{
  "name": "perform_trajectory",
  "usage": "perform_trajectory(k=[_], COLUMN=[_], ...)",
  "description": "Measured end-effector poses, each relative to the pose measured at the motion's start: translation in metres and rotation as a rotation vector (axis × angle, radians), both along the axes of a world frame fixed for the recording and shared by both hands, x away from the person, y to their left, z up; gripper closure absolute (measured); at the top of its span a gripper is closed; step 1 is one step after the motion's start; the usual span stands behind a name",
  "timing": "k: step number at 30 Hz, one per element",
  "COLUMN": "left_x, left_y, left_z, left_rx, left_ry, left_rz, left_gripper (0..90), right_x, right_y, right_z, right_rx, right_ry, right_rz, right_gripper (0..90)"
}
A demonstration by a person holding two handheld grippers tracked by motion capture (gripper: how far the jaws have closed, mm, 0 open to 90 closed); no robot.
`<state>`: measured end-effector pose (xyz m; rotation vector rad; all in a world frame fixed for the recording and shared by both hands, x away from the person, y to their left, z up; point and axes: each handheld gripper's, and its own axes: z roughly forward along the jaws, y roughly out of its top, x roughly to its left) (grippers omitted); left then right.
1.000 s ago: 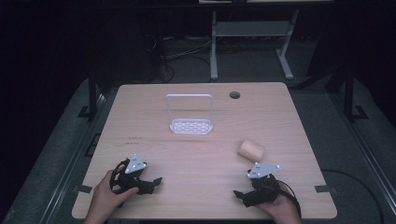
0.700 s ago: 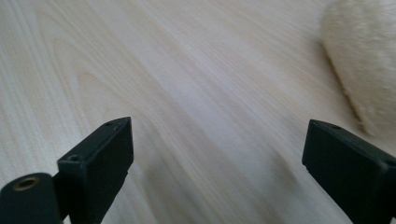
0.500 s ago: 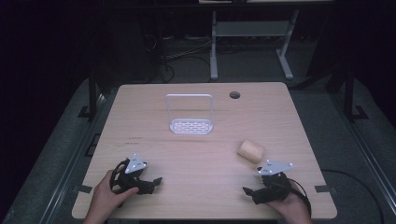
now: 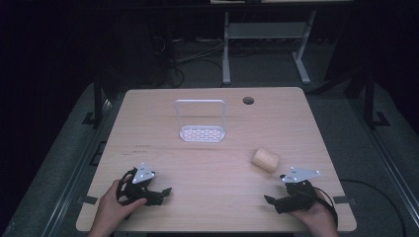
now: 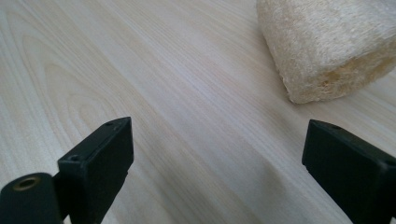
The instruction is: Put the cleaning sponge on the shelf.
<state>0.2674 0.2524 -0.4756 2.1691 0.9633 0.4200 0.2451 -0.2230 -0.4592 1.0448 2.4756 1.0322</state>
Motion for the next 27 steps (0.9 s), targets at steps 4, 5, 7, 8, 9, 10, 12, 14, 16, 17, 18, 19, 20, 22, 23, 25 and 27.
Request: perform_trajectory(k=[4, 5, 7, 8, 9, 10, 12, 14, 16, 17, 18, 19, 20, 22, 23, 25, 27], left_x=[0.0, 0.0, 0.0, 0.0, 0.0, 0.0, 0.0, 0.0, 0.0, 0.0, 0.0, 0.0, 0.0, 0.0, 0.0, 0.0, 0.0], left_y=[0.0, 0.0, 0.0, 0.0, 0.0, 0.0, 0.0, 0.0, 0.0, 0.0, 0.0, 0.0, 0.0, 0.0, 0.0, 0.0, 0.0], left_z=[0.0, 0.0, 0.0, 0.0, 0.0, 0.0, 0.0, 0.0, 0.0, 0.0, 0.0, 0.0, 0.0, 0.0, 0.0, 0.0, 0.0], left_rx=[0.001, 0.0, 0.001, 0.001, 0.0, 0.0, -0.003, 0.0, -0.003, 0.0, 0.001, 0.001, 0.001, 0.001, 0.001, 0.001, 0.0], left_ry=[0.0, 0.0, 0.0, 0.0, 0.0, 0.0, -0.001, 0.0, -0.001, 0.0, 0.0, 0.0, 0.0, 0.0, 0.0, 0.0, 0.0], left_rz=[0.0, 0.0, 0.0, 0.0, 0.0, 0.0, 0.002, 0.0, 0.002, 0.0, 0.0, 0.0, 0.0, 0.0, 0.0, 0.0, 0.001], left_gripper=[12.1, 12.1, 12.1, 12.1, 12.1, 12.1, 12.1, 12.1, 12.1, 12.1, 12.1, 12.1, 12.1, 12.1, 12.1, 12.1, 12.1], right_x=[0.001, 0.001, 0.002, 0.002, 0.003, 0.003, 0.004, 0.006, 0.007, 0.008, 0.009, 0.01, 0.011, 0.013, 0.013, 0.016, 0.019], right_y=[-0.003, -0.004, -0.006, -0.007, -0.008, -0.008, -0.009, -0.01, -0.012, -0.013, -0.013, -0.014, -0.015, -0.016, -0.016, -0.017, -0.018], right_z=[0.001, 0.002, 0.003, 0.003, 0.003, 0.003, 0.004, 0.004, 0.006, 0.007, 0.007, 0.008, 0.009, 0.011, 0.011, 0.013, 0.015], right_rx=[-0.006, -0.006, -0.002, -0.003, -0.002, -0.002, -0.007, -0.006, -0.005, -0.007, -0.008, -0.009, -0.005, -0.003, -0.003, -0.002, -0.002], right_ry=[0.001, 0.001, 0.001, -0.001, -0.003, -0.003, -0.004, -0.007, -0.003, -0.005, -0.006, -0.014, -0.011, -0.019, -0.019, -0.023, -0.029], right_rz=[-0.004, -0.006, -0.015, -0.017, -0.015, -0.015, -0.019, -0.021, -0.03, -0.032, -0.035, -0.036, -0.04, -0.042, -0.042, -0.045, -0.046], right_gripper=[8.9, 8.9, 8.9, 8.9, 8.9, 8.9, 8.9, 8.9, 8.9, 8.9, 8.9, 8.9, 8.9, 8.9, 8.9, 8.9, 8.9])
